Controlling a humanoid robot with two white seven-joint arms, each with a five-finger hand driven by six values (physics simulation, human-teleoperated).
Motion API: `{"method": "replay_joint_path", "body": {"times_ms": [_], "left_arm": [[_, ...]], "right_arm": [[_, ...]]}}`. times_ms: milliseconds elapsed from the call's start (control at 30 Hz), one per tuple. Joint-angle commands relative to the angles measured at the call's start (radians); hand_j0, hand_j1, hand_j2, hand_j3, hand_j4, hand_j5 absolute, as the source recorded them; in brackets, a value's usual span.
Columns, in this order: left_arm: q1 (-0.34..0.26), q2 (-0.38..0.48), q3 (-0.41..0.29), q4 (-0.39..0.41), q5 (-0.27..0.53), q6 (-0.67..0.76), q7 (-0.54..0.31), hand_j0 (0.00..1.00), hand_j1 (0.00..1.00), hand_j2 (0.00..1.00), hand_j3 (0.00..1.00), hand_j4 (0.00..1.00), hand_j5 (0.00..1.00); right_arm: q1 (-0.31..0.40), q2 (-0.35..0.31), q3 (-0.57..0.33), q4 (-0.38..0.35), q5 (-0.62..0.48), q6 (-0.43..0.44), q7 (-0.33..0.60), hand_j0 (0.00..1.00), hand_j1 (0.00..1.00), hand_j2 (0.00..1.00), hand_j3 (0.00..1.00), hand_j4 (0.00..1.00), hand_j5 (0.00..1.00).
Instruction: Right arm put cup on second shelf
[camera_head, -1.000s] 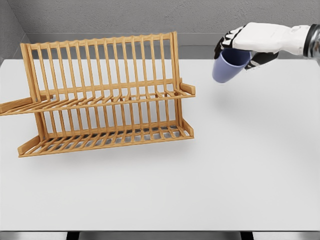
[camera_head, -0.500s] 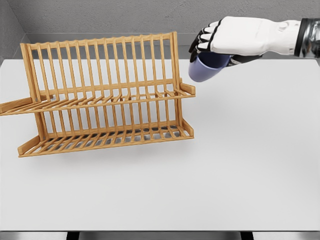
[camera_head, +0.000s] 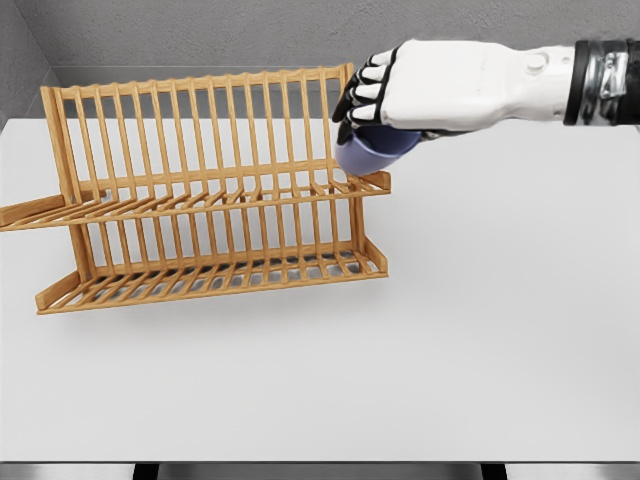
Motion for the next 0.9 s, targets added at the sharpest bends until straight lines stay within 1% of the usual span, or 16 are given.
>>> {"method": "replay_joint_path", "body": {"times_ms": [0,67,300,333,400,433,467,500,567,600,633,767,800,833,867], "left_arm": [[0.0,0.0,-0.001,0.0,0.001,-0.001,0.0,1.0,1.0,1.0,1.0,1.0,1.0],[0.0,0.0,-0.001,0.0,0.001,0.001,0.0,1.0,1.0,1.0,1.0,1.0,1.0],[0.0,0.0,0.0,0.0,0.001,0.001,0.0,1.0,1.0,1.0,1.0,1.0,1.0],[0.0,0.0,0.0,0.0,0.001,-0.001,0.0,1.0,1.0,1.0,1.0,1.0,1.0],[0.0,0.0,0.0,0.0,0.001,0.001,0.0,1.0,1.0,1.0,1.0,1.0,1.0],[0.0,0.0,0.0,0.0,0.001,0.001,0.0,1.0,1.0,1.0,1.0,1.0,1.0],[0.0,0.0,0.0,0.0,0.001,-0.001,0.0,1.0,1.0,1.0,1.0,1.0,1.0],[0.0,0.0,0.0,0.0,0.001,-0.001,0.0,1.0,1.0,1.0,1.0,1.0,1.0],[0.0,0.0,0.0,0.0,0.001,-0.001,0.0,1.0,1.0,1.0,1.0,1.0,1.0],[0.0,0.0,0.0,0.0,0.001,0.001,0.0,1.0,1.0,1.0,1.0,1.0,1.0],[0.0,0.0,0.0,0.0,0.001,-0.001,0.0,1.0,1.0,1.0,1.0,1.0,1.0],[0.0,0.0,-0.001,0.0,0.001,0.001,0.0,1.0,1.0,1.0,1.0,1.0,1.0],[0.0,0.0,0.0,0.0,0.001,0.001,0.0,1.0,1.0,1.0,1.0,1.0,1.0],[0.0,0.0,0.0,0.0,0.001,-0.001,0.0,1.0,1.0,1.0,1.0,1.0,1.0],[0.0,0.0,0.0,0.0,0.001,-0.001,0.0,1.0,1.0,1.0,1.0,1.0,1.0]], "right_arm": [[0.0,0.011,0.015,-0.01,-0.005,0.003,0.0,0.6,0.6,0.6,0.6,0.6,0.6],[0.0,0.012,0.047,-0.01,-0.002,0.005,0.0,0.6,0.6,0.6,0.6,0.6,0.6],[0.0,0.023,0.083,-0.002,0.001,0.006,0.0,0.6,0.6,0.6,0.6,0.6,0.6],[0.0,0.026,0.092,-0.002,0.004,0.026,0.0,0.6,0.6,0.6,0.6,0.6,0.6],[0.0,0.028,0.1,-0.002,0.012,0.029,0.0,0.61,0.61,0.61,0.61,0.61,0.61],[0.0,0.028,0.1,-0.002,0.014,0.029,0.0,0.66,0.66,0.66,0.66,0.66,0.66],[0.0,0.026,0.1,-0.002,0.014,0.032,0.0,0.98,0.98,0.98,0.98,0.98,0.98],[0.0,0.025,0.1,-0.005,0.014,0.031,0.0,1.0,1.0,1.0,1.0,1.0,1.0],[-0.002,0.019,0.089,-0.007,0.014,0.031,0.0,1.0,1.0,1.0,1.0,1.0,1.0],[-0.003,0.014,0.06,-0.008,0.012,0.029,0.0,1.0,1.0,1.0,1.0,1.0,1.0],[0.005,0.011,-0.025,-0.008,0.009,0.025,0.0,1.0,1.0,1.0,1.0,1.0,1.0],[0.015,-0.018,-0.265,-0.01,0.006,0.012,0.0,1.0,1.0,1.0,1.0,1.0,1.0],[0.049,-0.055,-0.311,-0.007,0.003,0.012,0.0,1.0,1.0,1.0,1.0,1.0,1.0],[0.126,-0.107,-0.354,0.007,0.001,0.012,0.0,1.0,1.0,1.0,1.0,1.0,1.0],[0.271,-0.156,-0.443,0.079,0.003,0.014,0.0,1.0,1.0,1.0,1.0,1.0,1.0]]}}
